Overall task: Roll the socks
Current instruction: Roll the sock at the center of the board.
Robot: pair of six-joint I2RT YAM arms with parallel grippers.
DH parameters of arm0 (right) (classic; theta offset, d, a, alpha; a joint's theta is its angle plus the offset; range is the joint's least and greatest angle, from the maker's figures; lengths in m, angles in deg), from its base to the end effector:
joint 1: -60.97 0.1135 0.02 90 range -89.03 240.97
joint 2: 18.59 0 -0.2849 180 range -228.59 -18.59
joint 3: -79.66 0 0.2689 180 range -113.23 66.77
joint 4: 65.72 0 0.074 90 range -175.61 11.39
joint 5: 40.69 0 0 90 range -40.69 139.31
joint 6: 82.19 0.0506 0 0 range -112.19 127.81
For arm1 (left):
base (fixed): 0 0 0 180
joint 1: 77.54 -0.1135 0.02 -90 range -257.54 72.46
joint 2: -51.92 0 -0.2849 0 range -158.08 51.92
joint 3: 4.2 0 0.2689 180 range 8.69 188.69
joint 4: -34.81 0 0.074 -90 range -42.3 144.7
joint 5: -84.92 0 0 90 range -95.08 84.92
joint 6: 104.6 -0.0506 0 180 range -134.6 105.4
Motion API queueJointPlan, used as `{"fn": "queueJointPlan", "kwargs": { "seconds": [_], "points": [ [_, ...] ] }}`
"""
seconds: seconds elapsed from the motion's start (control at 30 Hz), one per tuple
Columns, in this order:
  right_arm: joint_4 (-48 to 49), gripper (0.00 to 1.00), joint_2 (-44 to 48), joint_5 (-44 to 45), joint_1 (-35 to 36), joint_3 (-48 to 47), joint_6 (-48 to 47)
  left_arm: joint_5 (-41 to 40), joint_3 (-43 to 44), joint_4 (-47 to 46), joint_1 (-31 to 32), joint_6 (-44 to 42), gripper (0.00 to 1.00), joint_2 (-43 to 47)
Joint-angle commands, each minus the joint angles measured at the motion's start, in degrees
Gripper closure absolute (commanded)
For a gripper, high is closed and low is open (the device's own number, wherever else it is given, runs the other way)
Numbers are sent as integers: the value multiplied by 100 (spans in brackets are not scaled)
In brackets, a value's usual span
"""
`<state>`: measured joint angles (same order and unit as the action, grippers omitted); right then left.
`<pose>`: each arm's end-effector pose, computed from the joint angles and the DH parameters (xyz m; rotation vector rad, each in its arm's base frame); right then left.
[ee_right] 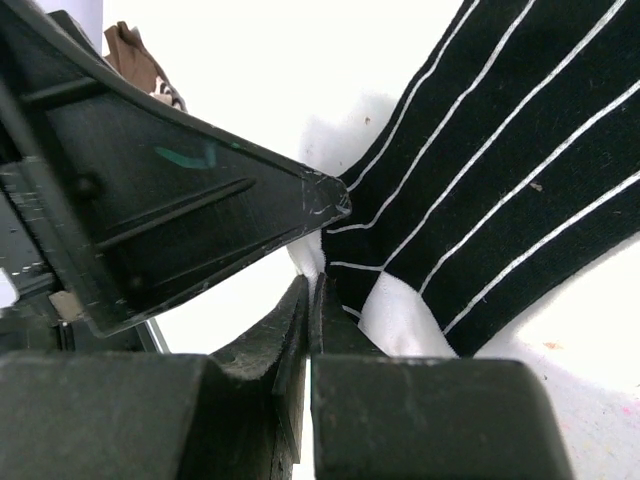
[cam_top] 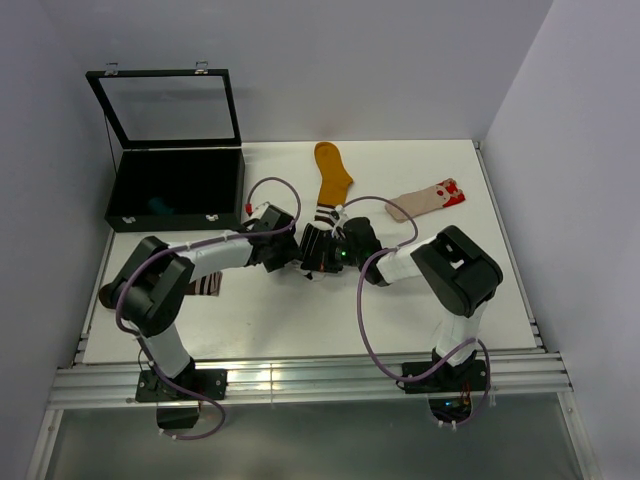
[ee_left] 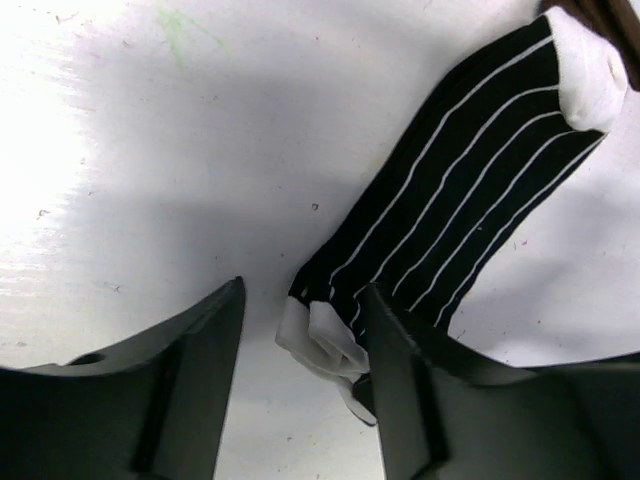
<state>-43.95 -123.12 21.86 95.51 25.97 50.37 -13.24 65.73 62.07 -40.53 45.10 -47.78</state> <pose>0.2876 0.2263 0.1230 -0.1666 2.2880 1.2661 0.2989 -0.2164 0.1567 -0.5694 2.5569 -0.4550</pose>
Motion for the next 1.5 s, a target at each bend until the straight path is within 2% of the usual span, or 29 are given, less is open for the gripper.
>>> {"fn": "queueJointPlan", "kwargs": {
  "seconds": [0.0,0.13,0.27,0.47,0.6,0.8,0.9,1.2,1.47],
  "points": [
    [358,100,214,169,-53,89,-38,96,88,215,43,42,44,-251],
    [323,100,231,248,-53,116,-134,122,167,242,43,15,62,-357],
    [340,100,275,283,-53,168,-213,157,238,259,43,-11,74,-427],
    [174,94,398,450,26,168,-459,148,334,285,43,-73,99,-462],
    [-63,85,600,756,122,195,-740,131,440,373,43,-187,100,-524],
    [-608,51,1039,1565,482,230,-1610,87,598,496,25,-424,100,-568],
    [-758,43,1110,2066,781,221,-2050,131,668,532,8,-565,100,-621],
    [-1004,39,891,3630,1642,-42,-2929,324,888,593,-45,-890,100,-753],
    [-952,43,574,4062,1801,-244,-3237,412,879,584,-54,-996,100,-770]
  ]
}}
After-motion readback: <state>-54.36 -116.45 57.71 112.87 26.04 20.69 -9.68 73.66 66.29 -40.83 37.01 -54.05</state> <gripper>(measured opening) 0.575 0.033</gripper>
